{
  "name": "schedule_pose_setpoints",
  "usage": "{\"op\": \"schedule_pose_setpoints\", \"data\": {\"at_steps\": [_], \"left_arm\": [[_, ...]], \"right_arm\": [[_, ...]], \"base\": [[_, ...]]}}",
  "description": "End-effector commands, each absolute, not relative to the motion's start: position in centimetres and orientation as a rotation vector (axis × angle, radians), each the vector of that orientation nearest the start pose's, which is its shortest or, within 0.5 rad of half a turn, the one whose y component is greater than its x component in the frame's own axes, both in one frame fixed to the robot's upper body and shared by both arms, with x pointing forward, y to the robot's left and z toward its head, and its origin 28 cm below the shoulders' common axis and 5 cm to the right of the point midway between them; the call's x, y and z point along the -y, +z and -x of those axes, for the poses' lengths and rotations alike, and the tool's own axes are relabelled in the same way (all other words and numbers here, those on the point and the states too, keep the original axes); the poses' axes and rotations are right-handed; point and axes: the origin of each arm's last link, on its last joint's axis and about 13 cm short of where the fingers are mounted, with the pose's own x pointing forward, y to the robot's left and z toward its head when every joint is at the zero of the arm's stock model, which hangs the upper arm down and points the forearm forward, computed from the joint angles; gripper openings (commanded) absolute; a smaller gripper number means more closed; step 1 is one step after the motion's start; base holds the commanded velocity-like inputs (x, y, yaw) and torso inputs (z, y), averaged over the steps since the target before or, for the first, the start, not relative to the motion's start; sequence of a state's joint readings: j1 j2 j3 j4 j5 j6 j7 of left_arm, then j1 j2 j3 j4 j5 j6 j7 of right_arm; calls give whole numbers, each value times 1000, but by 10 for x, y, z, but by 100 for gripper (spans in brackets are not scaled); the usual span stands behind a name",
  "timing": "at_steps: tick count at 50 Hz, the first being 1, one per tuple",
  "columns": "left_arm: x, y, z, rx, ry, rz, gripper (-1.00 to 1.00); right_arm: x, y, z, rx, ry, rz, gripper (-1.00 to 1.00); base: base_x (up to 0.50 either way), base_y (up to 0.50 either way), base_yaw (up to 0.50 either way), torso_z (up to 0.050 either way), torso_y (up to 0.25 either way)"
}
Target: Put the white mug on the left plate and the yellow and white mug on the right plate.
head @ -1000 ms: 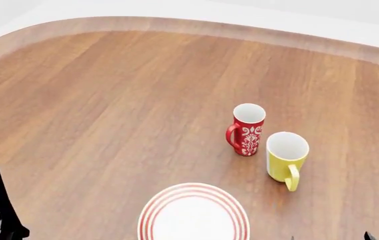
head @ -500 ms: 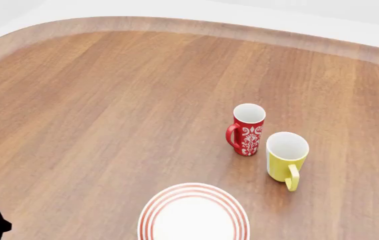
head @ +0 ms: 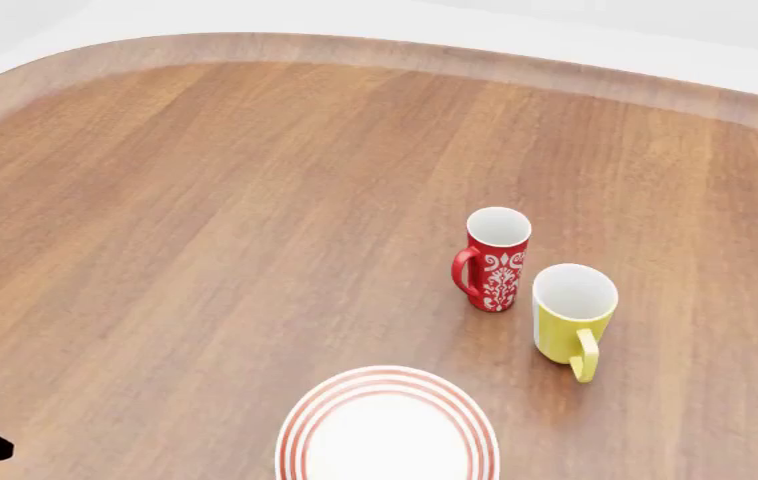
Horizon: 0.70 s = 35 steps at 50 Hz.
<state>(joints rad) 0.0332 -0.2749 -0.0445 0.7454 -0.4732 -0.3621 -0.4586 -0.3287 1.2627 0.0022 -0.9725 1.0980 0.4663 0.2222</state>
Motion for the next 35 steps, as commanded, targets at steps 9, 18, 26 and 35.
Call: {"op": "schedule_pose_setpoints", "data": {"at_steps": [9,18,26,35], "left_arm": [[-231,143,-176,289,202,208,100],[-230,143,-174,292,187,221,100],[-231,143,-177,292,186,222,100],[-230,142,-176,293,184,225,100]], "right_arm": [[174,152,-159,-427,749,203,100],[175,144,-171,-488,768,208,100],[176,144,-175,-556,834,250,100],[174,160,-190,-579,869,291,100]], "base": [[0,0,0,0,0],[0,0,0,0,0],[0,0,0,0,0],[0,0,0,0,0]]}}
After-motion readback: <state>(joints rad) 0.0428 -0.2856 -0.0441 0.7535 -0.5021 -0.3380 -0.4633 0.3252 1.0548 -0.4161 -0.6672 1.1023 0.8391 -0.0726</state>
